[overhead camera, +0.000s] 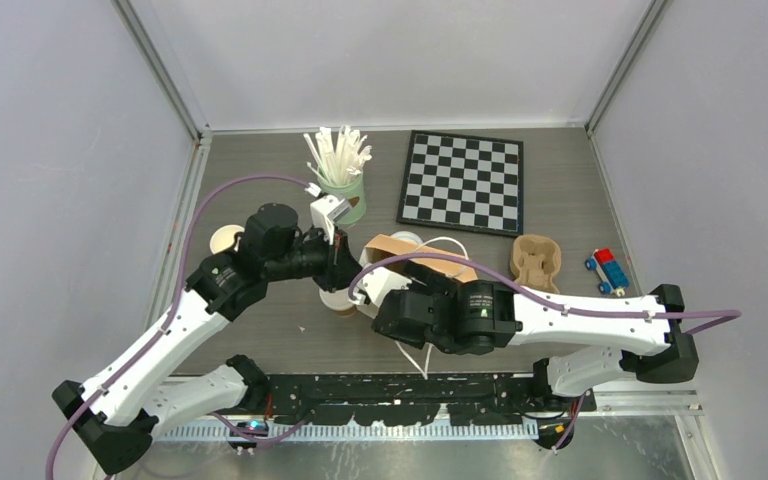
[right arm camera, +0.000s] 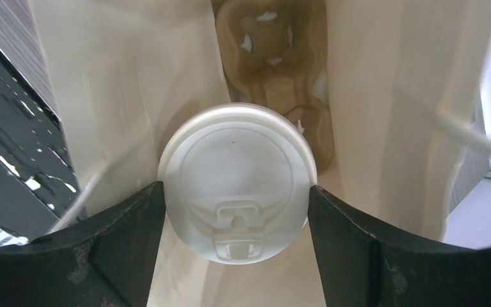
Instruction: Pack the takeout coffee
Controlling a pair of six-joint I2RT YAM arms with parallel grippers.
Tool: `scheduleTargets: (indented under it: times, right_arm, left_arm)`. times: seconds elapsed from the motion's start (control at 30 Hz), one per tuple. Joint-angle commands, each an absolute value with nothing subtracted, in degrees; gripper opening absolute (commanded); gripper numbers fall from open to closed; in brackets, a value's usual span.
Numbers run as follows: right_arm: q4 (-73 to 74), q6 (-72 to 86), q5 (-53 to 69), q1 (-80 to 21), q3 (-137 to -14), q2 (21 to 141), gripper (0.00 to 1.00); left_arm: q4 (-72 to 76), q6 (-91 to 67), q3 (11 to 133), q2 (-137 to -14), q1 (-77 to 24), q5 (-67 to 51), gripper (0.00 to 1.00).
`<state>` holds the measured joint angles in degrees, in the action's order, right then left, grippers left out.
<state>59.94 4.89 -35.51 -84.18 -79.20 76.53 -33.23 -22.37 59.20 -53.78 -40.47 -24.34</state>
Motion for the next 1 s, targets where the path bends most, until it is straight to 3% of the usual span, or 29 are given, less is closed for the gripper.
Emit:
scheduleTargets:
  times: [0.0, 0.27, 0.57, 0.83, 0.9, 0.97]
  right_arm:
    - [57.46, 5.37, -36.28, -84.02, -76.39, 74.44, 0.78]
    - [53.53, 1.76, -35.87, -84.05, -74.04, 72.86, 0.78]
    - [53.66, -0.34, -35.32, -83.98, -72.63, 72.18, 0.79]
    - [52.23, -3.47, -33.36, -83.96, -72.06, 73.94, 0.78]
    - [51.52, -4.39, -34.06, -83.98, -72.12, 74.17, 0.78]
    - [50.49, -6.21, -34.2, -84.01, -71.13, 73.76, 0.79]
  left_arm:
    - [-32.14, -20.13, 60.72, -52.48, -40.19, -22.81, 0.15]
    - [-41.34, -23.16, 61.68, -51.81, -40.17, -20.49, 0.41]
    - [-46.93, -23.91, 63.51, -52.52, -40.17, -19.94, 0.55]
    - [-46.73, -24.09, 62.5, -53.79, -40.18, -20.93, 0.47]
    - [-46.36, -24.08, 62.2, -53.55, -40.17, -21.44, 0.42]
    - [-45.56, -24.16, 62.04, -53.25, -40.19, -21.73, 0.28]
